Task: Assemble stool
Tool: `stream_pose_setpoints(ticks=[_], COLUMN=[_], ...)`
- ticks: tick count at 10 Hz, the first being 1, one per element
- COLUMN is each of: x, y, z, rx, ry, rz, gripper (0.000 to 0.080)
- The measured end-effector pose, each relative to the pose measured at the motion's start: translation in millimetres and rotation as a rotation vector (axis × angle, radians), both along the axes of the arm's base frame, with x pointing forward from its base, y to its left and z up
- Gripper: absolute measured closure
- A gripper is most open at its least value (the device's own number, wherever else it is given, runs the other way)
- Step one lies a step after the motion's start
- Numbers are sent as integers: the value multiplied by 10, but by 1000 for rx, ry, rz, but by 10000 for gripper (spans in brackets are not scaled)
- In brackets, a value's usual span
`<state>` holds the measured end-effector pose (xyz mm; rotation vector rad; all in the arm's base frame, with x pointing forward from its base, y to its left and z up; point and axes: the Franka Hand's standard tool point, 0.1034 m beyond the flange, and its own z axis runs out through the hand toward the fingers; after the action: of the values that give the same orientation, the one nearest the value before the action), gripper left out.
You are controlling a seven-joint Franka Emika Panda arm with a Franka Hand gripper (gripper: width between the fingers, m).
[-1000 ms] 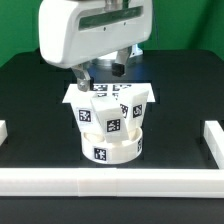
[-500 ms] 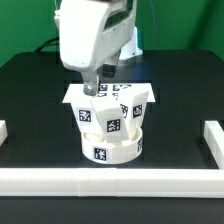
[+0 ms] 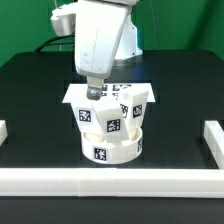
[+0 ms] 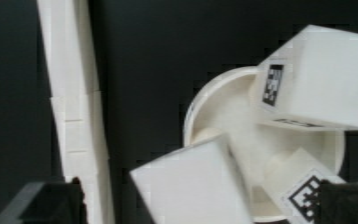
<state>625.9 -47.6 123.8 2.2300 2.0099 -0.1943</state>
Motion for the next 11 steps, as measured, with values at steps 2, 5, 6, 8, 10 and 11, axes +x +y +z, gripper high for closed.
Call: stream_pose_setpoints(ticks=[2,5,6,8,10,11], x=[101,100,97,45,27,22], y=[86,79,75,50,47,48], z=[-29,-59,-64,-111,-134,-149], rx=[-8,-14,-16,-46,-78,-81], ry=[1,5,5,27,44,45], rz=[9,13,19,78,123,116], gripper=[151,151,151,151,151,151])
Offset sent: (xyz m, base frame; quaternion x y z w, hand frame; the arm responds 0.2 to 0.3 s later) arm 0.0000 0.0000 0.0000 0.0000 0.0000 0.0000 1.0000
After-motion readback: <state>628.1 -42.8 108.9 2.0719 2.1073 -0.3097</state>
